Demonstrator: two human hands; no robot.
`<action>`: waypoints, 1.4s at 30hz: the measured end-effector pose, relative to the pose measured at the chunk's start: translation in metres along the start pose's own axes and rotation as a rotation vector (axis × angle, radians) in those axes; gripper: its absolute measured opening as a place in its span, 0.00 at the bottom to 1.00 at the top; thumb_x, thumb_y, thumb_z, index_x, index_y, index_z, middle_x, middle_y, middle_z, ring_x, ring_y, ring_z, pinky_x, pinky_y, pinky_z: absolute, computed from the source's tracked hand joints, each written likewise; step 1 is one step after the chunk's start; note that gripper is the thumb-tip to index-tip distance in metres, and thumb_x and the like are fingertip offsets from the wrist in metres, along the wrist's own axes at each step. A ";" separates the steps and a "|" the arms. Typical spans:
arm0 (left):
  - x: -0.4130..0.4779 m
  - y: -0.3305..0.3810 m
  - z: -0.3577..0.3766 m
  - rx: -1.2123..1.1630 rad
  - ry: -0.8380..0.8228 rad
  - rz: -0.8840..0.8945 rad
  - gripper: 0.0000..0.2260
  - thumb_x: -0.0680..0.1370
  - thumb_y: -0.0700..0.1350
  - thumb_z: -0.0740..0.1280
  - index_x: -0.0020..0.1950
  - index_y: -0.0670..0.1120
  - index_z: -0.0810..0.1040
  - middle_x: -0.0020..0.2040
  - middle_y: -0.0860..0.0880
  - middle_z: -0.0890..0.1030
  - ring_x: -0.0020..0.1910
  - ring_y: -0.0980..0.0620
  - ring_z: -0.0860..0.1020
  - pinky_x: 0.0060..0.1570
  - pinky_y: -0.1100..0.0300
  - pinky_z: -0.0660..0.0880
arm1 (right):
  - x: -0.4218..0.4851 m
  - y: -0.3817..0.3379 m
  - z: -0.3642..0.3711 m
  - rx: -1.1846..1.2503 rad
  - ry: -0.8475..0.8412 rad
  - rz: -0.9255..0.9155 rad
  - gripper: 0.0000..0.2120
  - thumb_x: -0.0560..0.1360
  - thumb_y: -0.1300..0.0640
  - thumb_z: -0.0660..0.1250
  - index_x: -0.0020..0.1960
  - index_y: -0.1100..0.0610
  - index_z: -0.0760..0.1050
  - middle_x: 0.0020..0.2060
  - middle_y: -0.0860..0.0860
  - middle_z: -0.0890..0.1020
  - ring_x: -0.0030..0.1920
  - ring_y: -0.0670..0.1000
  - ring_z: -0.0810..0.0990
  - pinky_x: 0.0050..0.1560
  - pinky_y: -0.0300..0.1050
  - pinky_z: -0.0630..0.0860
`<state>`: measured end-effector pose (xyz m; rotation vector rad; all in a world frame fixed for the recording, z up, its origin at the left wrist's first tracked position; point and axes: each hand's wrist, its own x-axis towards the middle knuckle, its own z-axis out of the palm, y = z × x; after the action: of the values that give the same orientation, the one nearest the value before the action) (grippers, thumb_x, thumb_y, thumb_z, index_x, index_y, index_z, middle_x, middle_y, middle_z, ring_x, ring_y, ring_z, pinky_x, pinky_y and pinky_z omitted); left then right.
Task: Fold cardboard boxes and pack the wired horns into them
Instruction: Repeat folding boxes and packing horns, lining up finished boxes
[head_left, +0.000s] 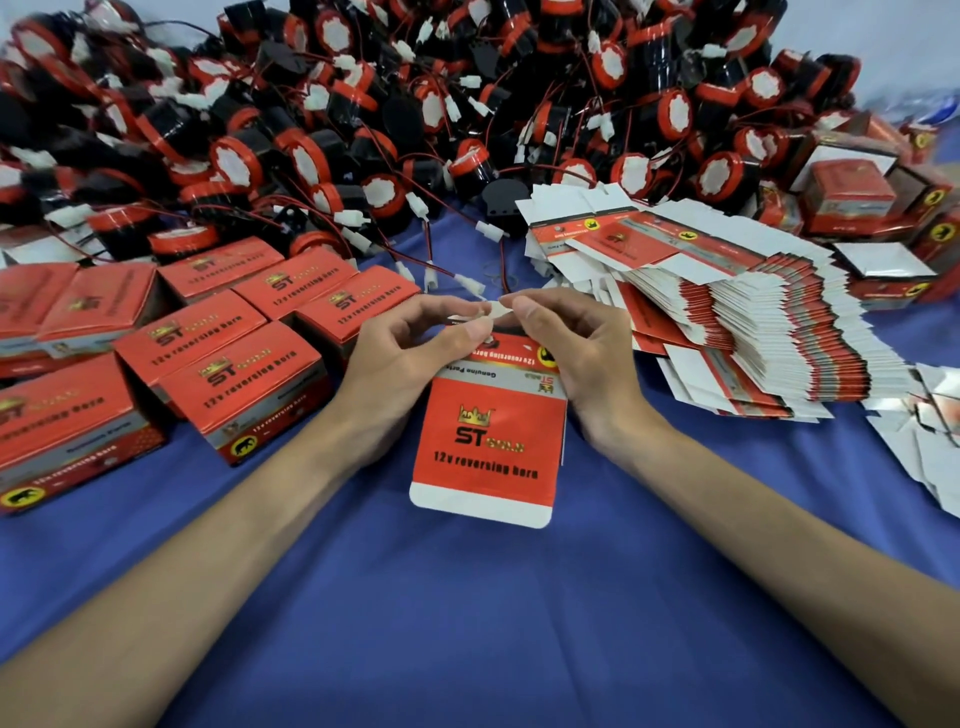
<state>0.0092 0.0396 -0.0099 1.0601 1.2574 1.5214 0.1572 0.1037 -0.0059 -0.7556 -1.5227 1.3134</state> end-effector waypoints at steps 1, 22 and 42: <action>-0.001 -0.001 0.001 0.002 0.019 0.019 0.11 0.69 0.47 0.77 0.48 0.47 0.81 0.53 0.48 0.84 0.48 0.50 0.83 0.45 0.58 0.79 | 0.000 0.001 0.000 -0.003 -0.014 0.005 0.05 0.77 0.63 0.66 0.46 0.60 0.80 0.38 0.51 0.85 0.41 0.49 0.84 0.41 0.41 0.79; -0.004 0.002 0.005 0.005 0.054 0.045 0.08 0.69 0.45 0.72 0.48 0.50 0.83 0.50 0.48 0.85 0.48 0.51 0.84 0.44 0.61 0.79 | 0.000 0.001 0.004 -0.168 -0.024 0.033 0.13 0.70 0.49 0.61 0.48 0.53 0.79 0.44 0.49 0.84 0.46 0.47 0.83 0.49 0.49 0.80; -0.008 0.007 0.005 -0.080 -0.098 -0.130 0.20 0.68 0.52 0.70 0.59 0.48 0.80 0.53 0.43 0.84 0.48 0.47 0.84 0.47 0.58 0.81 | 0.003 0.002 0.002 -0.101 0.033 0.059 0.11 0.79 0.49 0.61 0.41 0.44 0.79 0.54 0.59 0.79 0.52 0.52 0.81 0.49 0.49 0.80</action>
<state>0.0156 0.0320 -0.0026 0.9701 1.1661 1.3931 0.1535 0.1061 -0.0074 -0.8883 -1.5596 1.2682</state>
